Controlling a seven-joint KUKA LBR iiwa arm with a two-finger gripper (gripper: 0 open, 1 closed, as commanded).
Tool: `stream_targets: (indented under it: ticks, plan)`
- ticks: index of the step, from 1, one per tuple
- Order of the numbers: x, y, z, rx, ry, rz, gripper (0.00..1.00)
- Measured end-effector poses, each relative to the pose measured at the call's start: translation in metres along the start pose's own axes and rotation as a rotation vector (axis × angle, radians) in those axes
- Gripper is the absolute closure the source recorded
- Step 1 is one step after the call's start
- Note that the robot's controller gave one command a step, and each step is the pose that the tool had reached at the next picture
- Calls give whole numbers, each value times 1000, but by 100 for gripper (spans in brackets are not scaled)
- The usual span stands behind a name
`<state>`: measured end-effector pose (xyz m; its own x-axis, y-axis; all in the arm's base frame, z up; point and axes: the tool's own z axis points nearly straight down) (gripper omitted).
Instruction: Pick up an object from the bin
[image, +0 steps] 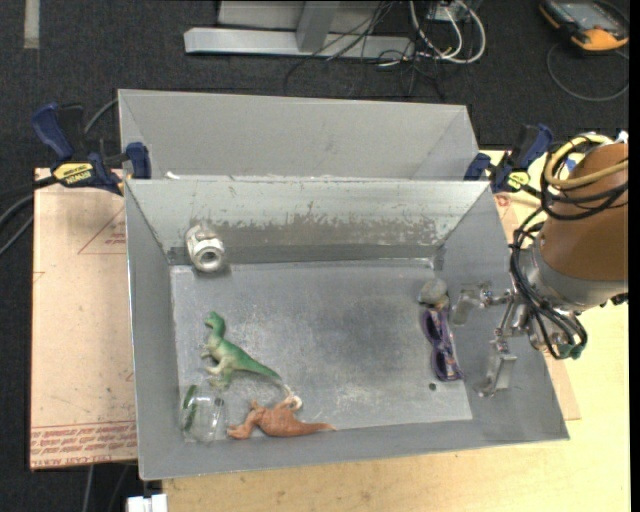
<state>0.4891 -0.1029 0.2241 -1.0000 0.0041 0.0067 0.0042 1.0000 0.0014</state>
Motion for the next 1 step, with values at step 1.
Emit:
stream_targets:
  ticks: [1]
  plan:
    - [-2,1,-4,1,-8,-4,0]
